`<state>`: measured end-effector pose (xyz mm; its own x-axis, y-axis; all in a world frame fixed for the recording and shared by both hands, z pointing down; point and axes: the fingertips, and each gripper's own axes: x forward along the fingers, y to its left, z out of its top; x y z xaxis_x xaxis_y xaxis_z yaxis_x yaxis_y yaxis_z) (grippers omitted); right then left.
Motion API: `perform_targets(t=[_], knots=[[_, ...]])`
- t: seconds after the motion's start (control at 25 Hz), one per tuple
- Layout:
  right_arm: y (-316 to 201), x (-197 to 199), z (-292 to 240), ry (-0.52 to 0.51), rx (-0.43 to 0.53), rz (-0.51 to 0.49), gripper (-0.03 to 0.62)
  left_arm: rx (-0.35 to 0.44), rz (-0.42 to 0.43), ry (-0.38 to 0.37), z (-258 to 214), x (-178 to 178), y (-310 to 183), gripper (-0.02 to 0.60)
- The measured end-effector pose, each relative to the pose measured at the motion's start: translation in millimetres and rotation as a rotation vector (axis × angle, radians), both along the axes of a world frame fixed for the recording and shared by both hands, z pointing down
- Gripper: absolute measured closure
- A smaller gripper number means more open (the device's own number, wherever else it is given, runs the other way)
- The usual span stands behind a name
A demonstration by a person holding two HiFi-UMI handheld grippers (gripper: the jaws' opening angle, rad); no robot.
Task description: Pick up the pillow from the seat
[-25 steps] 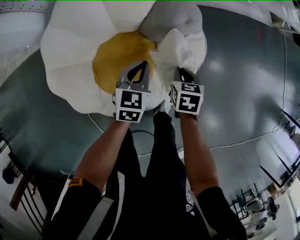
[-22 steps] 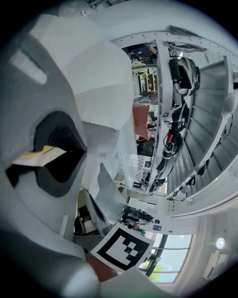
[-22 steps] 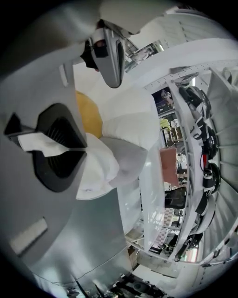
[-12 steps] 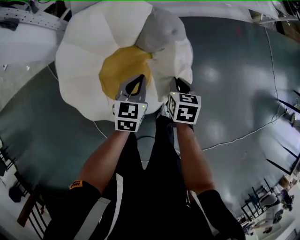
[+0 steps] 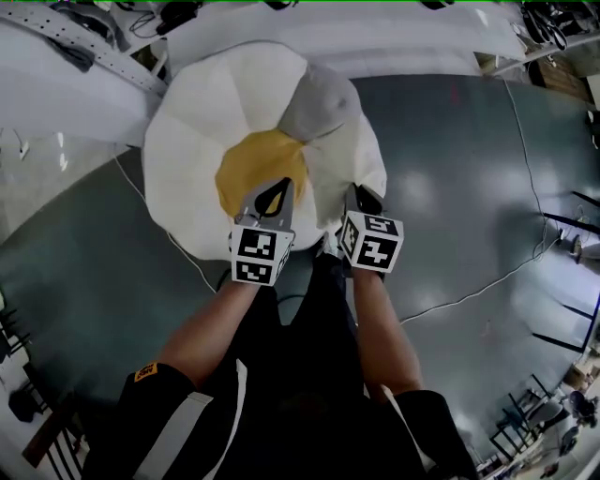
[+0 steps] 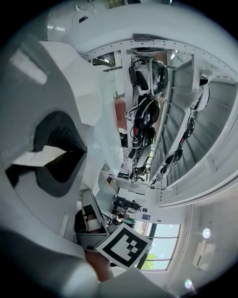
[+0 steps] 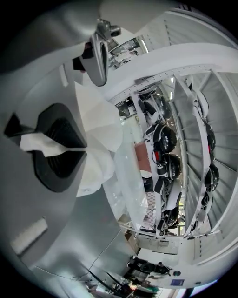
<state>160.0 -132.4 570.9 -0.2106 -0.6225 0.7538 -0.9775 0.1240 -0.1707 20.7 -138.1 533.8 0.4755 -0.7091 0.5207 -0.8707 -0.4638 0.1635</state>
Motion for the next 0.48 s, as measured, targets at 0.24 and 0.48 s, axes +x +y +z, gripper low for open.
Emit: perform_targets(t=[0.24, 0.48], knots=[[23.1, -9.2, -59.9, 0.000, 0.063, 0.017, 0.569, 0.041, 0.025, 0.012, -48.7, -12.8, 17.5, 0.580], [58.5, -19.7, -104.4, 0.002, 0.108, 0.002, 0.569, 0.060, 0.058, 0.063, -96.9, -10.6, 35.8, 0.580]])
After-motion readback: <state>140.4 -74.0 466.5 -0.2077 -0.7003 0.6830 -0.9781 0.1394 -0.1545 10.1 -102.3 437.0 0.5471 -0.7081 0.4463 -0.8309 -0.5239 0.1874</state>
